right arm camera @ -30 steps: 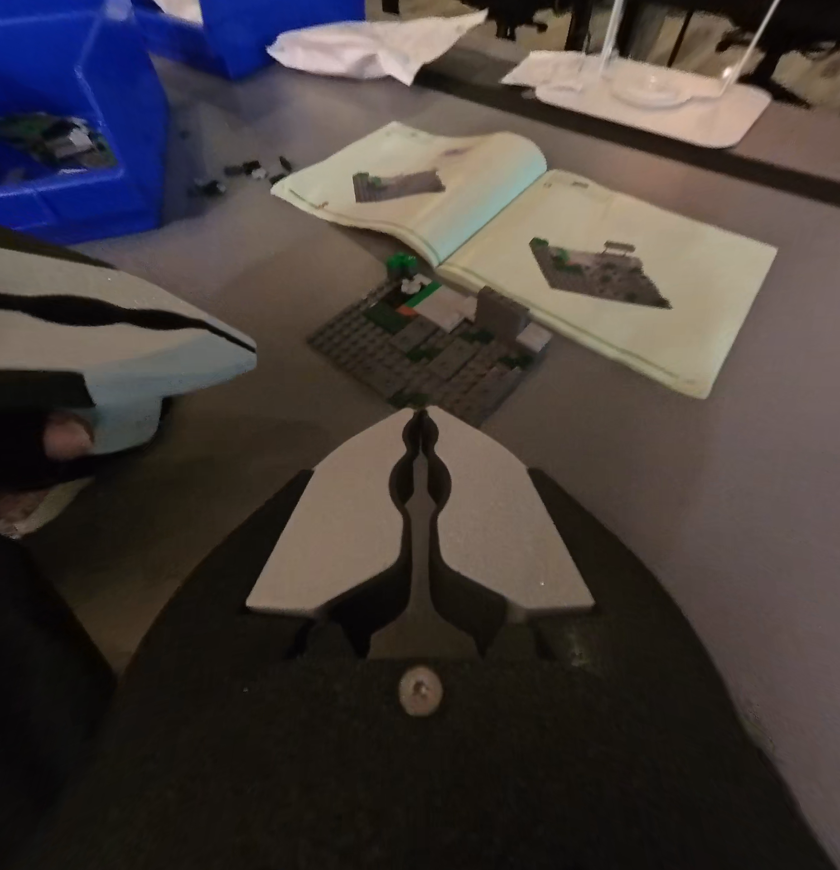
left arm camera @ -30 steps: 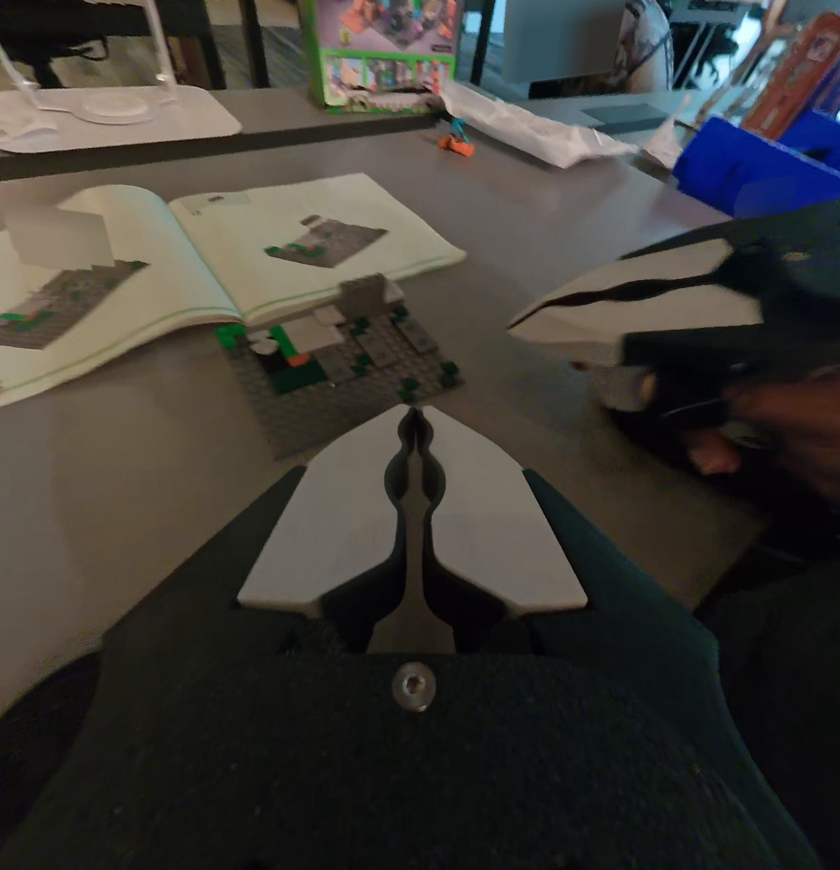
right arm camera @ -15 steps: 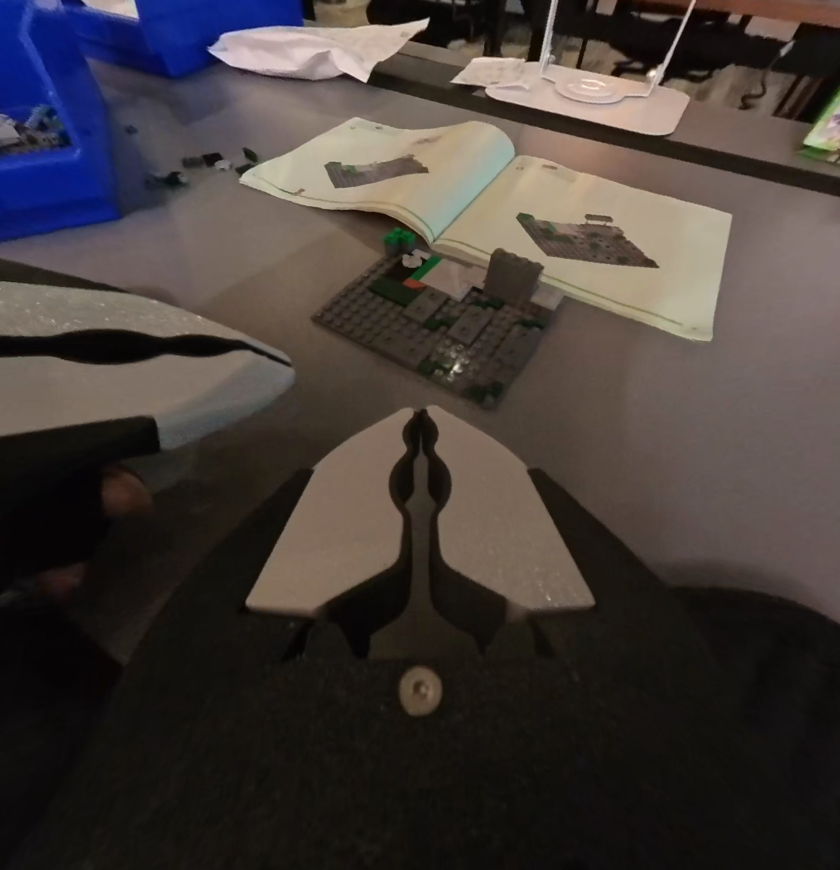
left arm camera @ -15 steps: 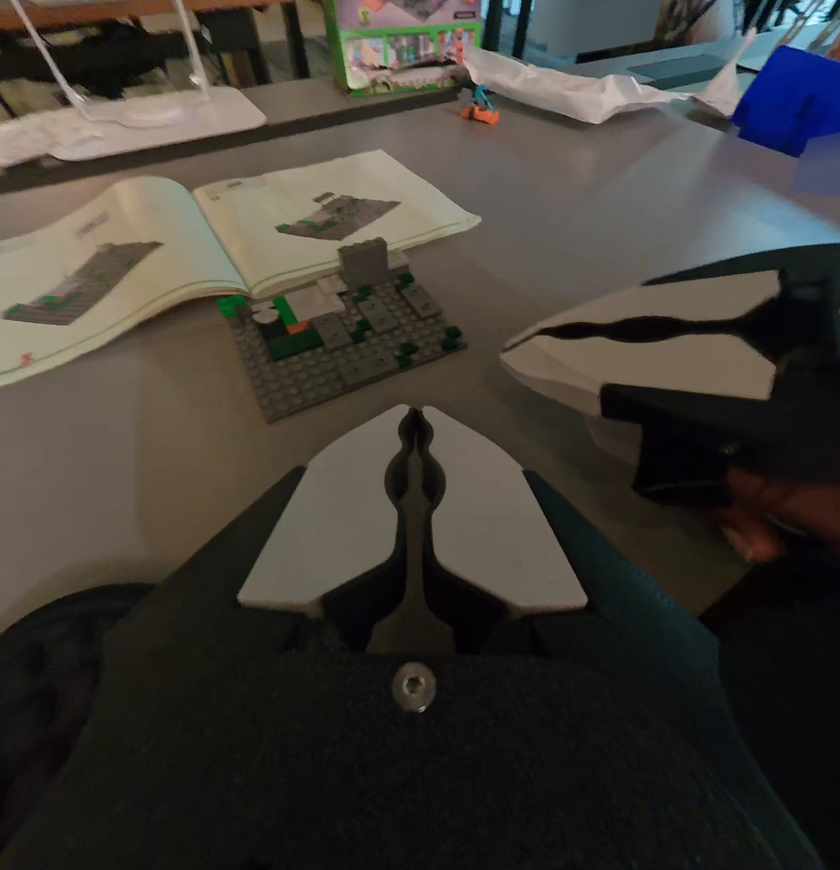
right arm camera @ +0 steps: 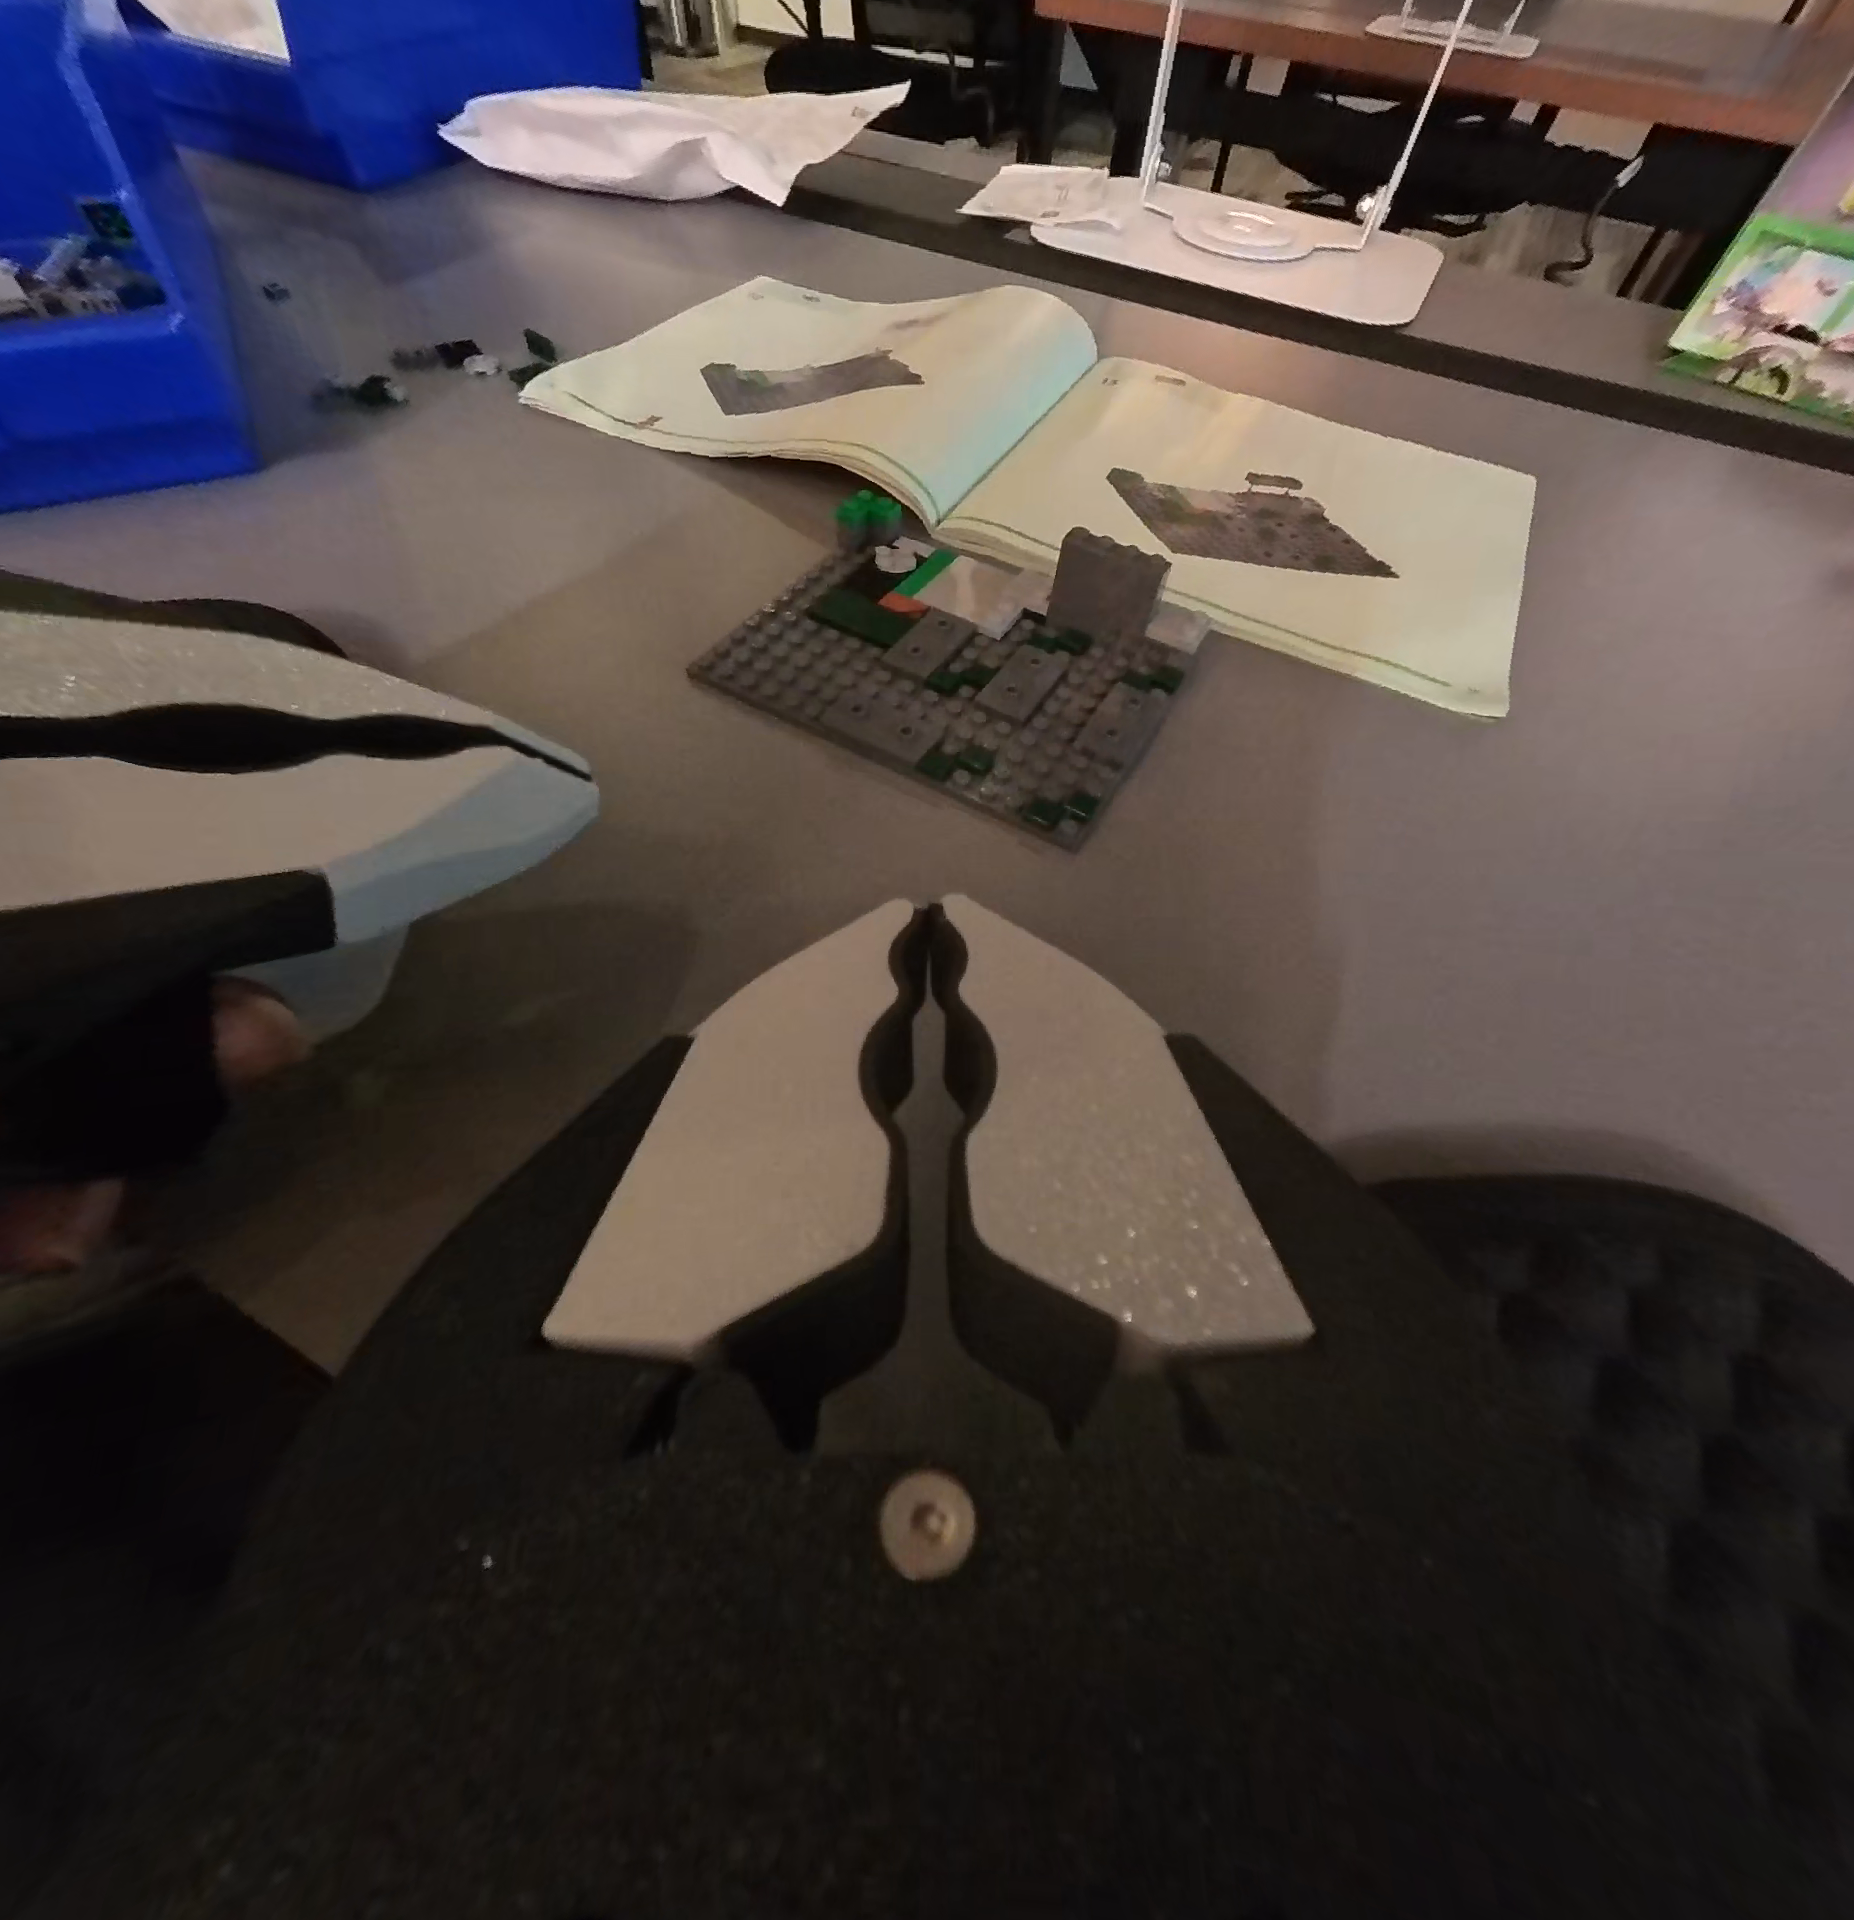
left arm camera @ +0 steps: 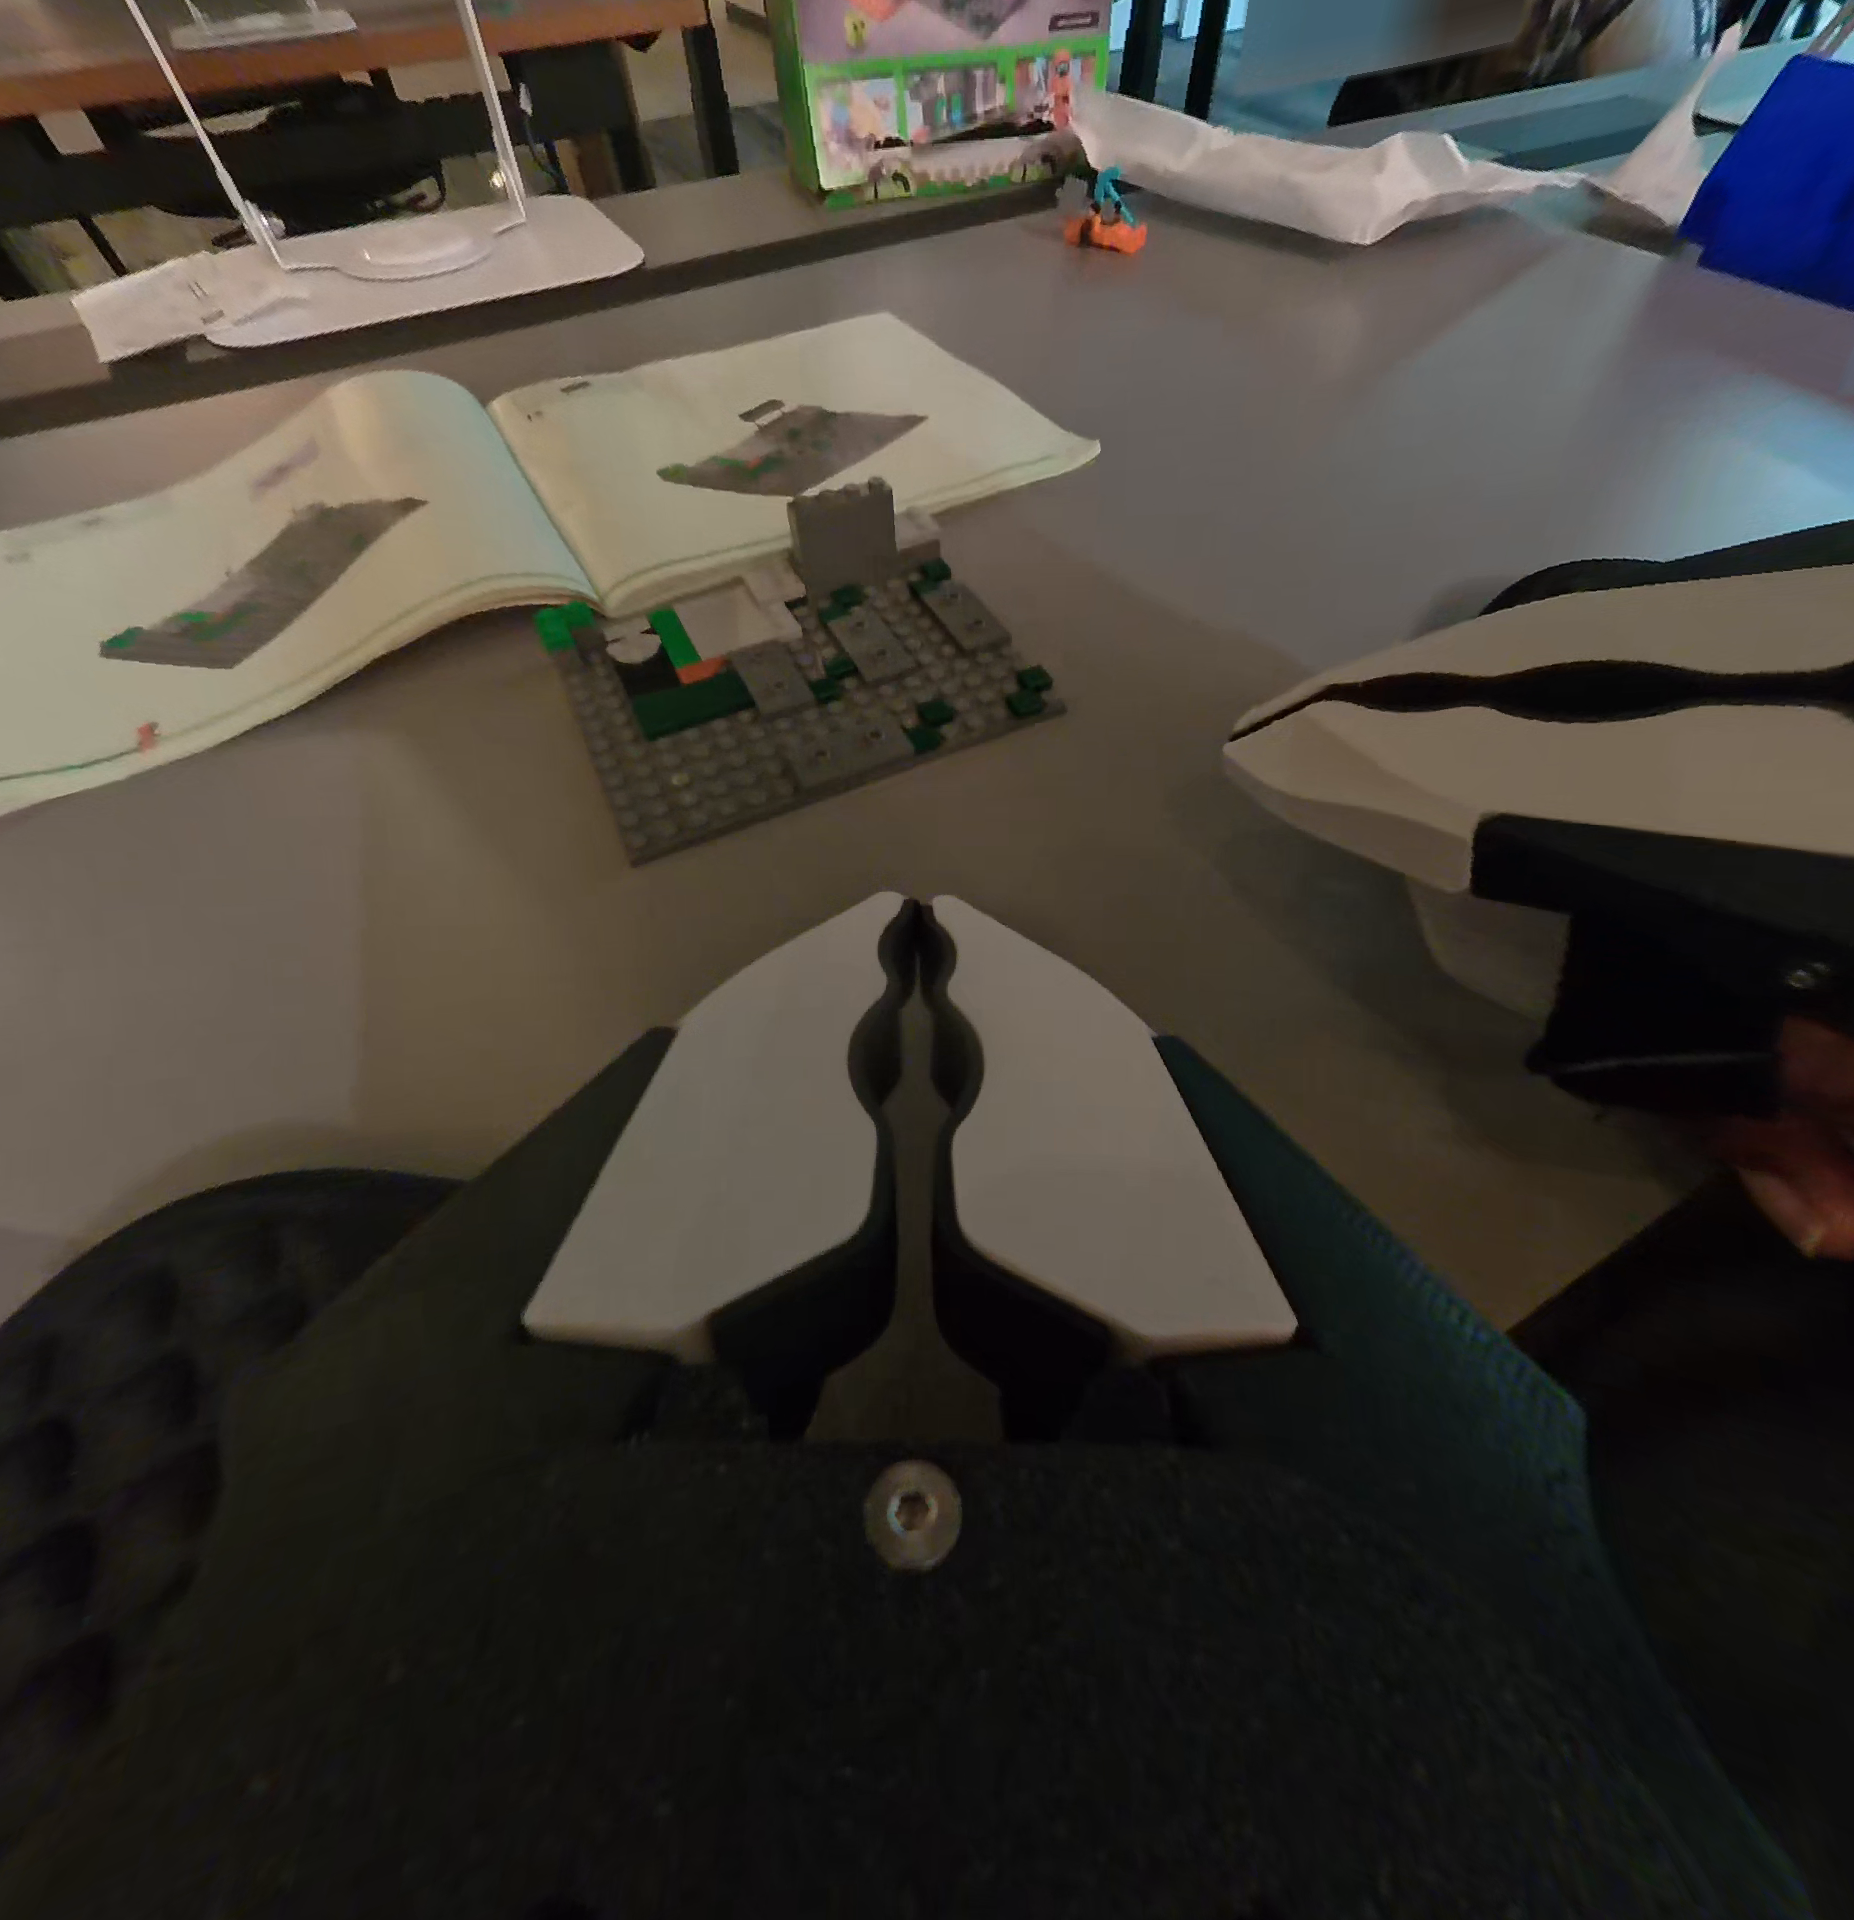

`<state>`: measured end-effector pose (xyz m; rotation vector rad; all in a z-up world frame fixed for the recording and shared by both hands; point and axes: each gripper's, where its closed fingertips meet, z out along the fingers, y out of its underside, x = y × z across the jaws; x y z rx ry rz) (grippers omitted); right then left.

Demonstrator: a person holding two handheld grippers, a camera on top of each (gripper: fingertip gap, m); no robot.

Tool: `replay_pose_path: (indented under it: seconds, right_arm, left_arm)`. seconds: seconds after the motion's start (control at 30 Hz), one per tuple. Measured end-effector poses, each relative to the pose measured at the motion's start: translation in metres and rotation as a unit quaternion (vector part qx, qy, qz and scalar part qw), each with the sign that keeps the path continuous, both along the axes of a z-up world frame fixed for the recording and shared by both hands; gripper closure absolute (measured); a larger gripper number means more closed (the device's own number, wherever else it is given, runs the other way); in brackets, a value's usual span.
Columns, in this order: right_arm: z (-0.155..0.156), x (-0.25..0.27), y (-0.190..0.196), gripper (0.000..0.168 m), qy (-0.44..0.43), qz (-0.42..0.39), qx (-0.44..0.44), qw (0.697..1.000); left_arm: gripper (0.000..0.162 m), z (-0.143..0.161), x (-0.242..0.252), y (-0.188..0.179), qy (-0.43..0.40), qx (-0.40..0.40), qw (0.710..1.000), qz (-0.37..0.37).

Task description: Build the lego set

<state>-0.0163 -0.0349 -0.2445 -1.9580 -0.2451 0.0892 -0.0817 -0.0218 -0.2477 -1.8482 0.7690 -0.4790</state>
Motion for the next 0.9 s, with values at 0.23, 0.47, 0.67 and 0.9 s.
replay_pose_path:
  seconds: [0.23,0.47,0.67,0.9]
  right_arm:
    - [-0.0009,-0.0001,0.002,0.168,0.004,0.001,-0.003,1.0]
    - [-0.0016,-0.0007,0.0029,0.168,0.003,0.002,-0.005,1.0]
    - [-0.0013,-0.0013,0.0031,0.168,0.003,0.004,-0.004,1.0]
    - [-0.0003,0.0003,0.0037,0.168,0.004,0.003,-0.003,1.0]
  left_arm:
    - [0.162,-0.0006,0.0017,0.0026,-0.006,-0.01,1.0,0.0]
    - [0.162,-0.0014,0.0023,0.0027,-0.009,-0.018,1.0,-0.002]
    - [0.162,-0.0006,0.0038,0.0024,-0.01,-0.018,1.0,-0.006]
    - [0.162,0.001,0.0074,0.0022,-0.01,-0.017,1.0,-0.012]
